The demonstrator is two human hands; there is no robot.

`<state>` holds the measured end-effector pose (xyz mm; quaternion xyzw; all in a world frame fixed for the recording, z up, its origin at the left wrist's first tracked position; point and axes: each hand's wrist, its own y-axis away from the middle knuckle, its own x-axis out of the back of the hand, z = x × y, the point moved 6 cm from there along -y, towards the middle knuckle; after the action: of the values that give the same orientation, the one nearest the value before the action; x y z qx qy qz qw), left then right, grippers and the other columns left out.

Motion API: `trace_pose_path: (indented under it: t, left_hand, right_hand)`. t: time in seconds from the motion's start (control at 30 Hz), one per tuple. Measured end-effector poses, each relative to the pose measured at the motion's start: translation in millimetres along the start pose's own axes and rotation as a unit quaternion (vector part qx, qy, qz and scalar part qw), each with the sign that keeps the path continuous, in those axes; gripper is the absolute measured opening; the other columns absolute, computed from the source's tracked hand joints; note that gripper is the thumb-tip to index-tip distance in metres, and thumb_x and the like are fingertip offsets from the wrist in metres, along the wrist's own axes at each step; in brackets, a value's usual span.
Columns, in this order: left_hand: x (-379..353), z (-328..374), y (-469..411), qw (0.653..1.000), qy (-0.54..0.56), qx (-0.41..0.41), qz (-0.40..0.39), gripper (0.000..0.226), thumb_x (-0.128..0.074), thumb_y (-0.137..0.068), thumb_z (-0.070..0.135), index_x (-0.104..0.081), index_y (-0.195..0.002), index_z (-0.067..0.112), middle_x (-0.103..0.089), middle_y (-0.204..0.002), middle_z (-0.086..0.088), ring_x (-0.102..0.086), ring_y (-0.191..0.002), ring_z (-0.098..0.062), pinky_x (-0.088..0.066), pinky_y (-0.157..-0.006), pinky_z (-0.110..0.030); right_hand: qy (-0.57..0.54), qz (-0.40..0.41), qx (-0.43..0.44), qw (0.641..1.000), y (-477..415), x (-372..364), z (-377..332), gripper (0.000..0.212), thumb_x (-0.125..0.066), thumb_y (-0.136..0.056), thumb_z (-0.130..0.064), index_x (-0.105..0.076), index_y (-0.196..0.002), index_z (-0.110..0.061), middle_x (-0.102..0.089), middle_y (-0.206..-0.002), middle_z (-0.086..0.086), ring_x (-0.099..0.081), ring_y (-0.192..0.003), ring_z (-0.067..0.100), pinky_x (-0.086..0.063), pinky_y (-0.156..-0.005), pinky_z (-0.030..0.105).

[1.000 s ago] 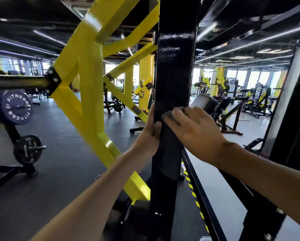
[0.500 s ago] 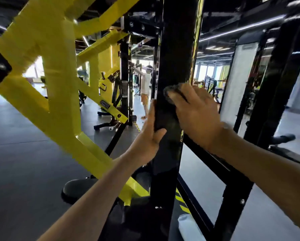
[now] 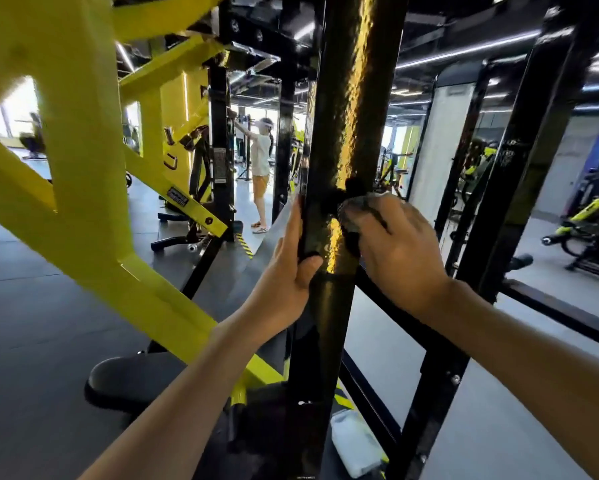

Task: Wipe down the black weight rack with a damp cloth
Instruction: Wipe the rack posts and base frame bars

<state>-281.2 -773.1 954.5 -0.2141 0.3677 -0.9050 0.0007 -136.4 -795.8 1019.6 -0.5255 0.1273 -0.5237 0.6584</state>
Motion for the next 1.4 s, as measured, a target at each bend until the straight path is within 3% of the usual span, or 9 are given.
trace_pose_path:
  t: [0.1, 0.5, 0.63, 0.73, 0.93, 1.03, 1.1, 1.27, 1.4]
  left_hand:
    - [-2.0, 2.6, 5.7, 1.000, 0.004, -0.013, 0.000, 0.078, -0.045, -0.099, 0.028, 0.013, -0.149, 0.042, -0.014, -0.158, 0.014, -0.029, -0.146, -0.012, -0.030, -0.114, -0.016]
    - [-4.2, -5.1, 13.1, 1.000, -0.012, 0.027, 0.012, 0.087, -0.046, -0.103, 0.015, 0.014, -0.140, 0.065, -0.032, -0.158, 0.002, -0.050, -0.130, -0.022, -0.047, -0.104, -0.043]
    - [-4.3, -4.6, 16.0, 0.999, -0.004, 0.046, 0.013, 0.085, -0.046, -0.104, 0.012, 0.014, -0.139, 0.062, -0.031, -0.153, 0.007, -0.046, -0.135, -0.024, -0.041, -0.107, -0.033]
    - [-4.9, -4.9, 18.7, 0.999, -0.010, 0.043, 0.010, 0.086, -0.047, -0.103, 0.013, 0.014, -0.140, 0.062, -0.025, -0.159, 0.005, -0.048, -0.129, -0.034, -0.046, -0.104, -0.045]
    - [-7.2, -9.5, 22.8, 0.999, 0.003, 0.054, 0.006, 0.084, -0.048, -0.103, 0.017, 0.011, -0.142, 0.063, -0.026, -0.159, 0.010, -0.035, -0.144, -0.011, -0.042, -0.111, -0.045]
    - [-11.3, -21.7, 28.2, 0.997, -0.003, 0.083, 0.012, 0.082, -0.047, -0.104, 0.013, 0.011, -0.154, 0.044, -0.025, -0.134, 0.025, -0.023, -0.118, 0.034, -0.034, -0.099, -0.003]
    - [-16.4, -26.2, 34.6, 0.995, -0.009, 0.100, 0.010, 0.082, -0.046, -0.103, 0.008, 0.011, -0.155, 0.036, -0.022, -0.123, 0.023, -0.017, -0.092, 0.046, -0.023, -0.080, 0.012]
    - [-20.1, -23.2, 40.5, 0.996, 0.026, 0.088, 0.012, 0.079, -0.045, -0.098, 0.030, 0.010, -0.143, 0.067, -0.033, -0.154, 0.007, -0.042, -0.138, -0.016, -0.041, -0.112, -0.045]
    - [-19.0, -17.1, 40.8, 0.997, 0.025, 0.075, 0.012, 0.087, -0.046, -0.101, 0.016, 0.010, -0.136, 0.073, -0.021, -0.156, 0.025, -0.037, -0.143, -0.018, -0.037, -0.113, -0.028]
  right_hand:
    - [0.030, -0.065, 0.135, 0.988, 18.6, -8.5, -24.3, 0.030, -0.061, -0.085, 0.002, -0.069, -0.113, -0.006, -0.063, -0.102, 0.016, -0.062, -0.085, 0.031, -0.053, -0.073, 0.041]
    - [-0.013, 0.029, -0.010, 0.999, -17.6, 5.9, -12.6, 0.027, -0.058, -0.090, -0.003, -0.068, -0.115, -0.002, -0.062, -0.097, 0.018, -0.063, -0.074, 0.030, -0.058, -0.063, 0.044]
    - [0.016, -0.035, 0.154, 0.987, -12.8, -2.9, -38.5, 0.030, -0.049, -0.092, -0.005, -0.067, -0.116, -0.005, -0.061, -0.099, 0.013, -0.061, -0.077, 0.026, -0.056, -0.065, 0.039]
    - [-0.025, 0.021, 0.003, 0.999, -22.3, 6.1, -16.0, 0.025, -0.053, -0.092, -0.004, -0.068, -0.111, -0.002, -0.061, -0.096, 0.016, -0.062, -0.071, 0.027, -0.057, -0.060, 0.042]
    - [-0.002, -0.068, 0.155, 0.986, 6.6, -9.0, -31.6, 0.025, -0.057, -0.089, 0.000, -0.066, -0.111, -0.007, -0.059, -0.100, 0.013, -0.060, -0.075, 0.029, -0.054, -0.066, 0.041]
    - [-0.038, 0.001, -0.020, 0.999, 6.5, -0.7, -10.8, 0.027, -0.060, -0.084, 0.005, -0.068, -0.109, -0.002, -0.063, -0.098, 0.017, -0.061, -0.073, 0.031, -0.056, -0.063, 0.042]
    - [-0.022, -0.044, 0.059, 0.997, 20.9, -10.9, -33.5, 0.028, -0.055, -0.086, 0.003, -0.066, -0.110, -0.004, -0.062, -0.100, 0.015, -0.061, -0.074, 0.028, -0.055, -0.063, 0.040]
    - [-0.032, -0.020, -0.003, 0.999, 17.3, -3.4, -14.5, 0.033, -0.060, -0.082, 0.005, -0.064, -0.113, -0.006, -0.063, -0.103, 0.013, -0.063, -0.074, 0.028, -0.053, -0.062, 0.035]
    - [-0.025, -0.061, 0.092, 0.994, 32.9, -14.5, -44.4, 0.029, -0.056, -0.084, 0.004, -0.068, -0.108, -0.008, -0.062, -0.098, 0.011, -0.062, -0.072, 0.026, -0.052, -0.059, 0.033]
